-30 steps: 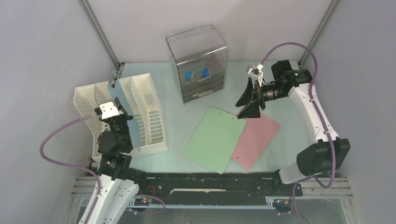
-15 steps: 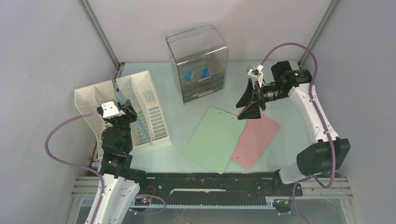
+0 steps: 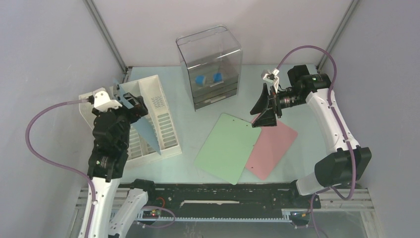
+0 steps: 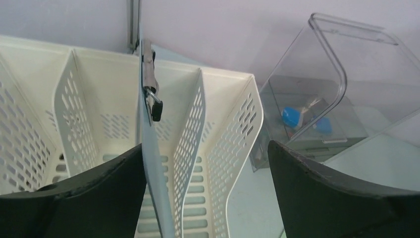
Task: Organize the desk
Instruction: Place the folder in the storage box.
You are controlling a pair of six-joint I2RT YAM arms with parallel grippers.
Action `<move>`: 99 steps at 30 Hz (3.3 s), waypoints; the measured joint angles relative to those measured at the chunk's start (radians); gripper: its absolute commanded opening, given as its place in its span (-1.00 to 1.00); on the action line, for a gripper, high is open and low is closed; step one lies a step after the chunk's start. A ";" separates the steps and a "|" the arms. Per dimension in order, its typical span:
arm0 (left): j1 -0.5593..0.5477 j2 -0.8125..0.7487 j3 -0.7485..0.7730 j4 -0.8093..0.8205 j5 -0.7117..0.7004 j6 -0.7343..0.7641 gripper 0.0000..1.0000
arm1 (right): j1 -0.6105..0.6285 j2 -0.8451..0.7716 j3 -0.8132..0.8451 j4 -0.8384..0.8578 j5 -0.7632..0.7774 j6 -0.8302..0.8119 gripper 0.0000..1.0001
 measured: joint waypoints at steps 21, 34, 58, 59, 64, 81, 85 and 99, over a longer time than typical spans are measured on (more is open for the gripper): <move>0.004 0.221 0.190 -0.366 -0.187 -0.176 0.31 | 0.000 0.000 0.000 -0.001 -0.003 0.000 0.99; 0.005 0.246 0.154 -0.346 -0.256 -0.137 -0.88 | 0.000 0.000 0.000 -0.002 -0.003 -0.004 0.99; 0.005 -0.159 -0.255 0.166 -0.116 0.149 -1.00 | -0.001 0.000 0.000 -0.005 -0.005 -0.008 0.99; 0.005 -0.162 -0.276 0.196 -0.112 0.158 -1.00 | -0.002 0.000 0.000 -0.006 -0.005 -0.008 0.99; 0.005 -0.164 -0.334 0.301 -0.102 0.209 -1.00 | -0.002 0.000 0.000 -0.007 -0.007 -0.011 0.99; 0.006 -0.210 -0.417 0.341 -0.062 0.264 0.54 | -0.007 0.000 0.000 -0.019 -0.011 -0.028 0.99; 0.006 -0.220 -0.381 0.267 -0.056 0.229 0.82 | -0.008 0.000 0.000 -0.024 -0.011 -0.031 0.99; 0.006 -0.233 -0.066 -0.052 0.214 0.057 1.00 | -0.017 0.000 0.000 -0.032 -0.008 -0.046 0.99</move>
